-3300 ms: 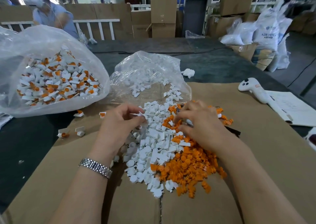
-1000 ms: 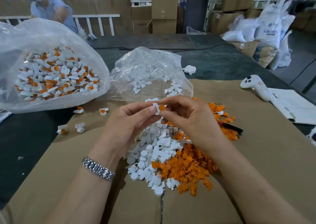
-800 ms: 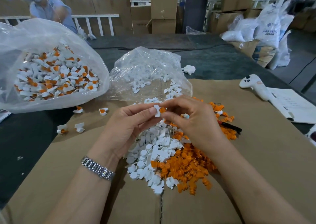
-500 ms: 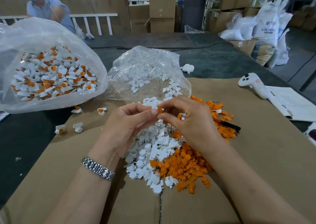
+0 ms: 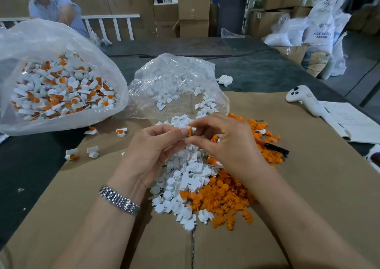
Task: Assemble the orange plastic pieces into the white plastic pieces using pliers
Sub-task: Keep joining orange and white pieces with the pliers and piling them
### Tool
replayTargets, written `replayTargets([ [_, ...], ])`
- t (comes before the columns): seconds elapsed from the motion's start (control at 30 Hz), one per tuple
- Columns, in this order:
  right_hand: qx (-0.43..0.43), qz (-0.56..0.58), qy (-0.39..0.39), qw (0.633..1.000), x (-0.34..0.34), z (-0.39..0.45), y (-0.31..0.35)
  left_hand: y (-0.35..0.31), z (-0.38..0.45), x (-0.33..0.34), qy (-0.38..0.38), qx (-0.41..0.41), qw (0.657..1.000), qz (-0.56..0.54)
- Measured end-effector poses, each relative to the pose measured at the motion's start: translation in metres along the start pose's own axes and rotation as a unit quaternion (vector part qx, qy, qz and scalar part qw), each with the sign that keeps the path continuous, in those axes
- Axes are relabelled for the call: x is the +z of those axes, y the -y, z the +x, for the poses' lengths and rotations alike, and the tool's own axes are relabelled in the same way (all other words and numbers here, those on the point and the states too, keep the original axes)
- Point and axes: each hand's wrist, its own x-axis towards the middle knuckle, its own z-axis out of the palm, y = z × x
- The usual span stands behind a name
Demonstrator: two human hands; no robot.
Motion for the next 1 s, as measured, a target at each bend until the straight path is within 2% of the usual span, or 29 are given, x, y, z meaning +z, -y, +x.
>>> replayTargets([
  [0.07,0.067,-0.027,-0.013,0.997,-0.011,0.002,-0.005,-0.001,0.000,-0.002,-0.001,-0.022,0.999,-0.034],
  [0.13,0.147,-0.161,-0.015,0.976,-0.026,0.003,-0.019,-0.002,0.000,-0.004,0.000,-0.036,0.998,-0.052],
  [0.2,0.242,-0.260,0.043,0.934,-0.038,0.002,-0.031,-0.003,0.000,-0.005,-0.002,-0.030,0.999,-0.043],
  [0.27,0.298,-0.276,0.120,0.906,-0.042,0.001,-0.037,-0.003,0.001,-0.006,-0.005,-0.022,0.999,-0.033],
  [0.33,0.297,-0.281,0.159,0.899,-0.041,0.000,-0.038,-0.003,0.001,-0.006,-0.006,-0.020,0.999,-0.034],
  [0.57,0.245,-0.348,0.137,0.895,-0.039,0.004,-0.028,-0.003,0.000,-0.005,-0.005,-0.019,0.999,-0.037],
  [0.67,0.234,-0.320,0.105,0.912,-0.044,0.008,-0.018,-0.004,-0.001,-0.003,-0.010,-0.012,0.999,-0.047],
  [0.77,0.267,-0.133,0.090,0.950,-0.053,0.011,0.002,-0.004,-0.002,-0.003,-0.016,0.009,0.999,-0.049],
  [0.83,0.279,-0.046,0.168,0.944,-0.053,0.012,0.016,-0.004,-0.001,-0.004,-0.015,0.027,0.998,-0.048],
  [0.9,0.270,-0.035,0.234,0.933,-0.049,0.013,0.026,-0.005,-0.001,-0.006,-0.016,0.043,0.998,-0.049],
  [1.0,0.259,-0.037,0.272,0.926,-0.038,0.015,0.038,-0.005,0.000,-0.007,-0.022,0.059,0.997,-0.049],
])
